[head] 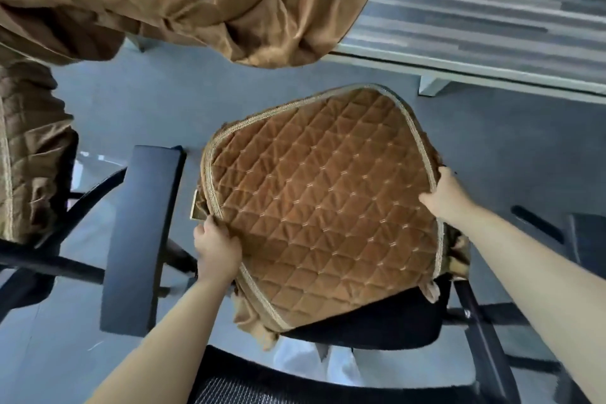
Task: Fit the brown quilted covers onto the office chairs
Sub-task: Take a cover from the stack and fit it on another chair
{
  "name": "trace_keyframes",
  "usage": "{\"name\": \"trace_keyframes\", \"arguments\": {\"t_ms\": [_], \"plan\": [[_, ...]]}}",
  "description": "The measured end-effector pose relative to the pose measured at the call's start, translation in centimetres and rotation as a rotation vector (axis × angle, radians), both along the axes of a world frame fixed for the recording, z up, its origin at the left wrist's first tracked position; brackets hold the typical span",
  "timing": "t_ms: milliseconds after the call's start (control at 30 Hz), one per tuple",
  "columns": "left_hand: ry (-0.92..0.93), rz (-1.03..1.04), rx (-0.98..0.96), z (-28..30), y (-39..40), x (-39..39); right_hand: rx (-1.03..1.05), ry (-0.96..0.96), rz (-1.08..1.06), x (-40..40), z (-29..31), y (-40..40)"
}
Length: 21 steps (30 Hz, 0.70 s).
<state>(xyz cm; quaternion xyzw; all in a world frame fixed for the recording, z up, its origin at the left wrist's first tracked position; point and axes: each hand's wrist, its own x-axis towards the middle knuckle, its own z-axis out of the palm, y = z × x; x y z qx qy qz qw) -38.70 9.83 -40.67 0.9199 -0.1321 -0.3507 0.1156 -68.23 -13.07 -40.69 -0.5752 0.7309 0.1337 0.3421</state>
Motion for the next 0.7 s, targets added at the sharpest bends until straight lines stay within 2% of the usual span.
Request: {"name": "trace_keyframes", "arguments": {"t_ms": [133, 200, 300, 467, 533, 600, 700], "plan": [[-0.054, 0.028, -0.077, 0.4, 1.1, -1.0, 0.024, 0.090, -0.250, -2.9, -0.5, 5.0], [-0.060, -0.008, -0.026, 0.4, 1.8, -1.9, 0.056, 0.132, -0.275, -3.6, -0.2, 7.5], [-0.045, 0.004, 0.084, 0.5, 2.5, -3.4, 0.071, 0.089, -0.346, -4.1, -0.6, 10.0], [0.174, 0.378, 0.093, 0.3, 1.7, -4.9, 0.075, -0.008, -0.296, -4.7, -1.1, 10.2], [0.181, 0.395, 0.075, 0.3, 1.8, -5.3, 0.075, -0.017, -0.279, -5.2, -1.0, 10.1], [0.112, 0.356, 0.064, 0.3, 2.1, -5.5, 0.095, 0.000, -0.233, -5.7, -1.0, 10.0], [0.083, 0.341, 0.058, 0.6, 2.7, -7.0, 0.126, 0.102, -0.184, -6.7, -0.1, 9.6]]}}
